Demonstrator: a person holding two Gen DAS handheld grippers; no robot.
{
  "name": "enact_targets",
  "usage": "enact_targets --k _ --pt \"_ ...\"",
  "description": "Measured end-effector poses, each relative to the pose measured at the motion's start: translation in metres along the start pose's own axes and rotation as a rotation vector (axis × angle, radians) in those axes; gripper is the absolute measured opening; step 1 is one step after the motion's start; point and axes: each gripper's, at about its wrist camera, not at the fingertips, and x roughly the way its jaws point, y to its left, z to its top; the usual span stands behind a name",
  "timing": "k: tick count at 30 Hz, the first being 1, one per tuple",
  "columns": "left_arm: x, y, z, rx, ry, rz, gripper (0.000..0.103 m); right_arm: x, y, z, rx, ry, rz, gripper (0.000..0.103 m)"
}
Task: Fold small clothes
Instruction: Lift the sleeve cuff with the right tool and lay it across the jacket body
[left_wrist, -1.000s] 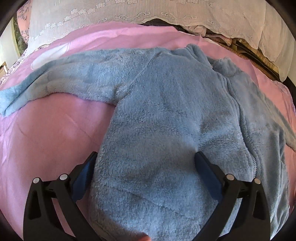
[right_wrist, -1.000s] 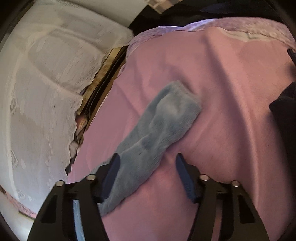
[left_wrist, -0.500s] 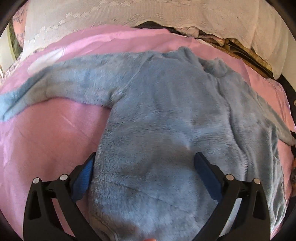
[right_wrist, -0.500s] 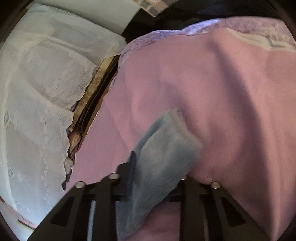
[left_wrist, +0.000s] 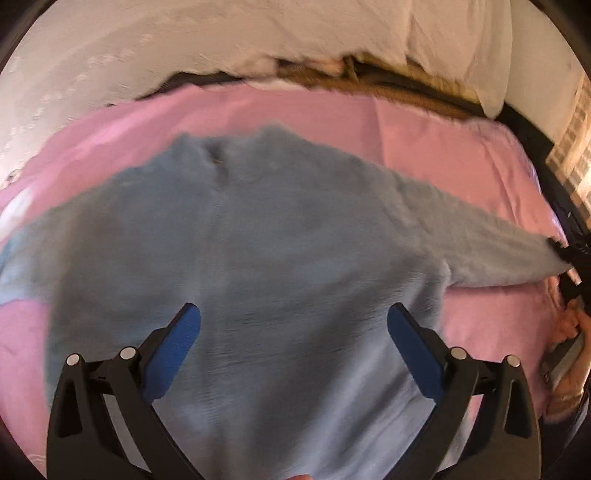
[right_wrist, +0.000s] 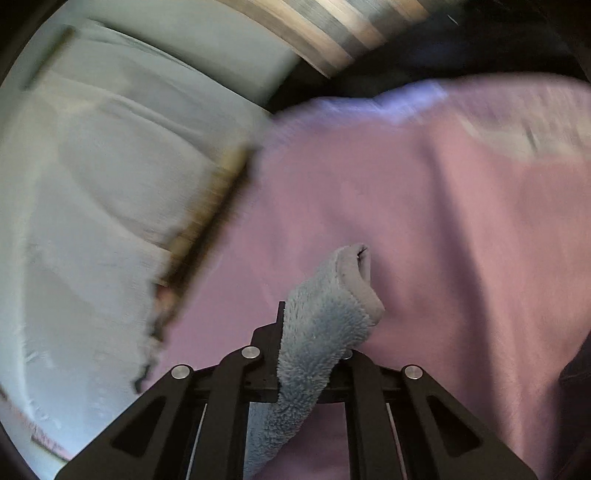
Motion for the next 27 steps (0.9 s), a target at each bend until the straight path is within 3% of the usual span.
enact_targets --k 1,3,4,6,9,12,18,23,25,27 --pt "0.014 -0.01 -0.001 0.008 0.037 -0.007 0.099 0.012 -0.013 -0.001 0.055 0.058 -0.036 0.006" --pt "0.038 -0.02 -0.008 0.03 0.081 0.026 0.099 0.015 -0.021 0.001 0.093 0.072 -0.021 0.006" --pt "0.044 -0.025 -0.014 0.063 0.044 0.07 0.099 0.014 -0.016 0.001 0.066 0.07 -0.032 0.007" --pt "0.04 -0.028 -0.015 0.083 0.017 0.084 0.099 0.014 -0.013 -0.001 0.038 0.058 -0.051 0.008" --pt "0.032 -0.016 -0.013 0.054 0.023 0.021 0.099 0.006 -0.007 0.003 0.045 0.026 0.014 0.008" --pt "0.01 0.003 -0.014 0.052 0.0 -0.003 0.099 -0.009 0.019 0.006 -0.048 -0.015 0.058 0.008" --pt "-0.032 0.06 -0.012 0.079 -0.104 0.146 0.099 -0.022 0.059 -0.002 -0.128 0.03 0.16 0.008" --pt "-0.021 0.152 -0.017 -0.053 -0.075 0.228 0.099 -0.027 0.088 -0.02 -0.186 0.076 0.203 0.008" --pt "-0.007 0.193 -0.029 -0.174 -0.05 0.196 0.099 -0.03 0.1 -0.031 -0.204 0.088 0.216 0.008" --pt "0.006 0.224 -0.039 -0.317 -0.029 0.087 0.099 -0.033 0.111 -0.042 -0.226 0.09 0.218 0.008"
